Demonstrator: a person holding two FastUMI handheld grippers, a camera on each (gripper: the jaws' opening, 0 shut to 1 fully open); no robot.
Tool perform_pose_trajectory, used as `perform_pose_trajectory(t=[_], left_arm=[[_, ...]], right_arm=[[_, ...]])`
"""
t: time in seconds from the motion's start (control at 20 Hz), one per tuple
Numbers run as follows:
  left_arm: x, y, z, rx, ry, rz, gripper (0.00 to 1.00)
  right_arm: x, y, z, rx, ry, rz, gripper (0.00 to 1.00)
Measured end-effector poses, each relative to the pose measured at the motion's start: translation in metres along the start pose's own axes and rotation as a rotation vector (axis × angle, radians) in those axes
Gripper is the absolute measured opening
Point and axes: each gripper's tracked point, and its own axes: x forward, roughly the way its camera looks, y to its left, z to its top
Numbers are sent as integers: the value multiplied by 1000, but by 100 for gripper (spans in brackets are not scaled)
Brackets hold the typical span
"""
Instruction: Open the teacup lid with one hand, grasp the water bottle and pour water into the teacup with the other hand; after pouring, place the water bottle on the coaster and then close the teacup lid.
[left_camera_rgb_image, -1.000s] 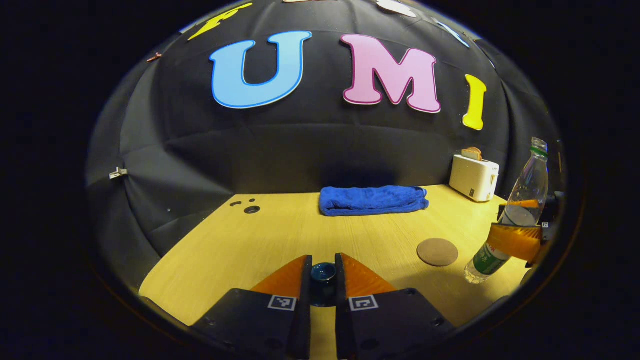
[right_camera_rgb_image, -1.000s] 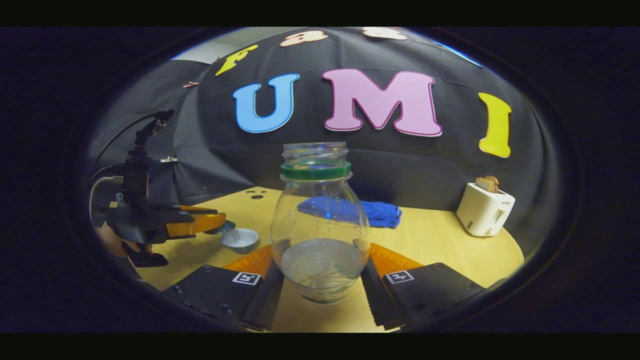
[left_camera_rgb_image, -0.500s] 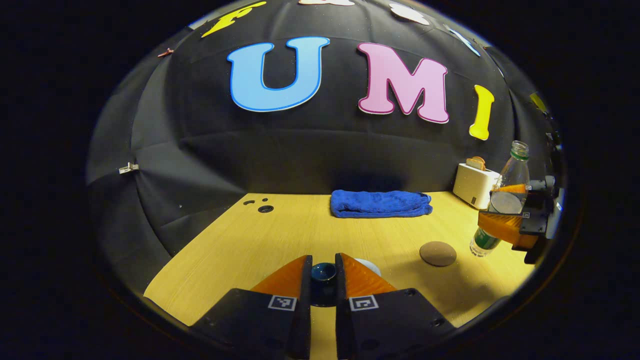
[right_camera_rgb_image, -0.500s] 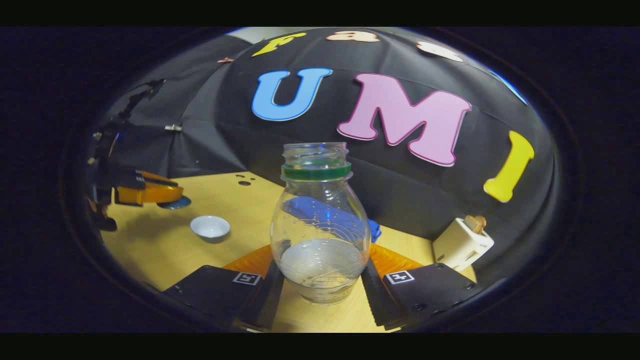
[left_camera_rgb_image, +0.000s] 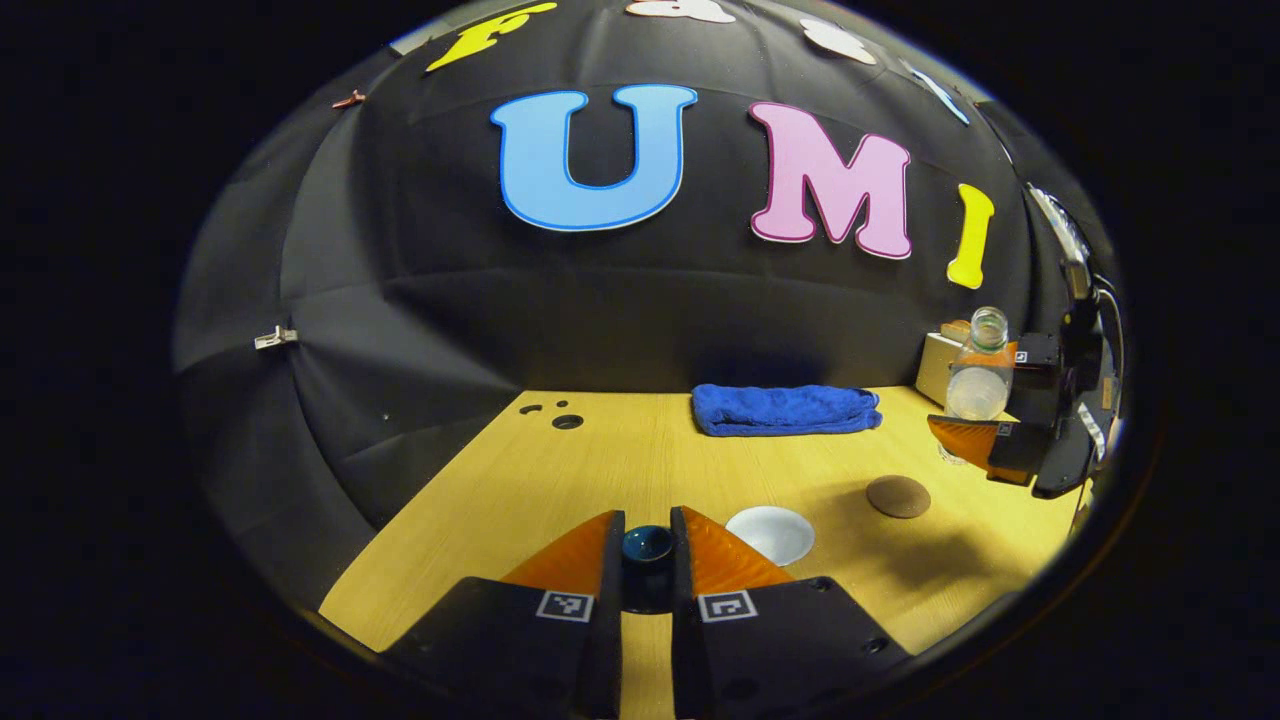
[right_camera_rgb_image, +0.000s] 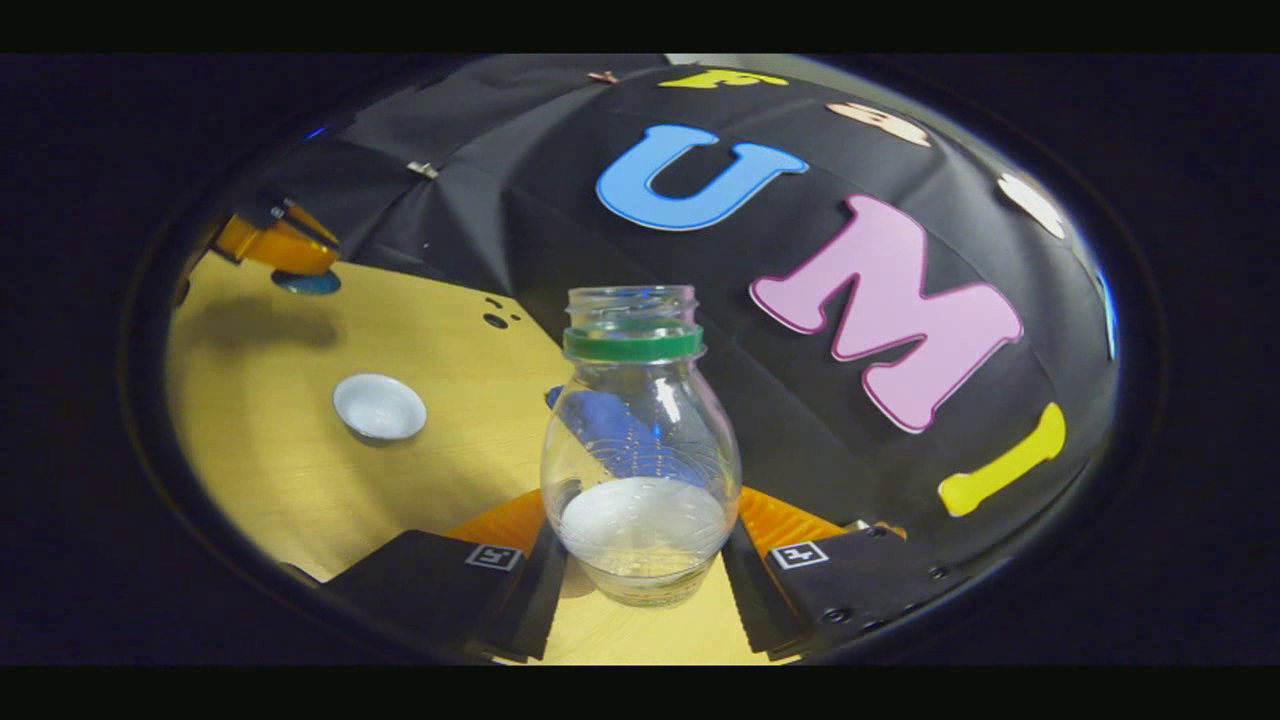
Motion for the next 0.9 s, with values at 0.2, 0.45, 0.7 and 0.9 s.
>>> perform_pose_trajectory(t=[0.2, 0.45, 0.7, 0.9], left_arm=[[-11, 19, -5, -26, 0, 1, 24], [-18, 45, -18, -41, 14, 22, 24], [-19, 61, -24, -52, 20, 32, 24], [-17, 65, -26, -52, 20, 26, 24]], right_arm=[[20, 21, 11, -141, -36, 15, 75], [42, 57, 22, -284, -55, 36, 75], [64, 75, 20, -374, -72, 53, 75], [78, 70, 10, -454, -69, 44, 74]])
